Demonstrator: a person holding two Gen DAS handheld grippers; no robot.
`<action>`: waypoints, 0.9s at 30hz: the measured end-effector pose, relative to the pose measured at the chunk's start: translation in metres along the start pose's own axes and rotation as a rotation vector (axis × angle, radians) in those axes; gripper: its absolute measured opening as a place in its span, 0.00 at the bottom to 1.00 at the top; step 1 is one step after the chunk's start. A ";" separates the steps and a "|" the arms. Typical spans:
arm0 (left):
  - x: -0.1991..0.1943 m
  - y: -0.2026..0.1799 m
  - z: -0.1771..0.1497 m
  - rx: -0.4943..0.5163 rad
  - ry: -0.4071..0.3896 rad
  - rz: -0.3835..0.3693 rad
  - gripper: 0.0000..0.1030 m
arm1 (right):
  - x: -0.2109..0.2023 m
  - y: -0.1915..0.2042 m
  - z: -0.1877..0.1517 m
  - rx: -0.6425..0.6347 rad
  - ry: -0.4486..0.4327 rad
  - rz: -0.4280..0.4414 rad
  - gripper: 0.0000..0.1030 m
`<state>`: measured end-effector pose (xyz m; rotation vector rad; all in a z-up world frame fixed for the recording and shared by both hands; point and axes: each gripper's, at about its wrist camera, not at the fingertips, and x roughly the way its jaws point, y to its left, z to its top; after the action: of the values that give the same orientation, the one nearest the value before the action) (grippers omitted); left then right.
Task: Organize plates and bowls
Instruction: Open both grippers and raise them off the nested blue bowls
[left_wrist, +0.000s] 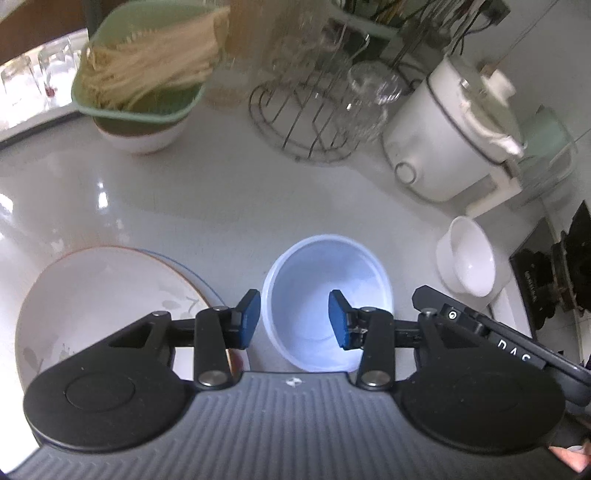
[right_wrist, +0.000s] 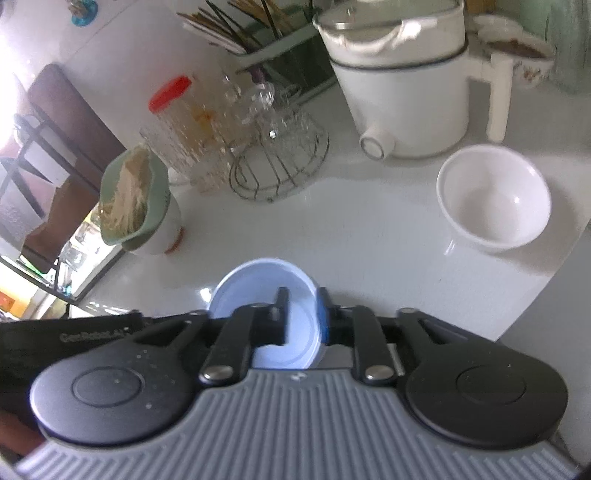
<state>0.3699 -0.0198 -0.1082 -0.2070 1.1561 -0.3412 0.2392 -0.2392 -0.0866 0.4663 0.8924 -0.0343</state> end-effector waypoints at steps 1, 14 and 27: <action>-0.006 -0.001 -0.001 0.004 -0.012 -0.003 0.45 | -0.005 0.001 0.001 -0.008 -0.017 0.002 0.33; -0.085 -0.026 -0.036 0.106 -0.167 -0.016 0.45 | -0.078 0.008 -0.013 -0.097 -0.186 0.040 0.33; -0.153 -0.036 -0.093 0.134 -0.285 0.001 0.45 | -0.136 0.012 -0.047 -0.153 -0.276 0.052 0.33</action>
<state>0.2232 0.0049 -0.0014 -0.1319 0.8488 -0.3741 0.1208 -0.2312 -0.0047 0.3315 0.6064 0.0168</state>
